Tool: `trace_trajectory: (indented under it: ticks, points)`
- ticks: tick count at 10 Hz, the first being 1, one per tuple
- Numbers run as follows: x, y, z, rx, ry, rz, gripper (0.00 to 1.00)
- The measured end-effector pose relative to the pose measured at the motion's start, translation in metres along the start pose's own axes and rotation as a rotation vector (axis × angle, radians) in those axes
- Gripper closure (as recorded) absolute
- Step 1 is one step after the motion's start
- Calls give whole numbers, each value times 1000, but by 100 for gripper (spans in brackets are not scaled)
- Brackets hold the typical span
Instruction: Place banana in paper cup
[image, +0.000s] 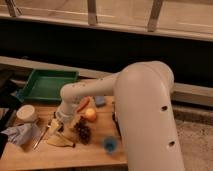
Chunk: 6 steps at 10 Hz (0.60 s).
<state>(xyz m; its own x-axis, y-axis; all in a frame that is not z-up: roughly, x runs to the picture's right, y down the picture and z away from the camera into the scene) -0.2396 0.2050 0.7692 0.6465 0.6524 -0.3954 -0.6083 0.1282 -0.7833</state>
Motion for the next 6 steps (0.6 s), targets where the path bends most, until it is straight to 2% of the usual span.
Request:
trace_trajectory:
  ticks: [5, 6]
  points:
    - [0, 21, 28, -49, 38, -6, 35]
    - [3, 20, 38, -60, 45, -3, 43]
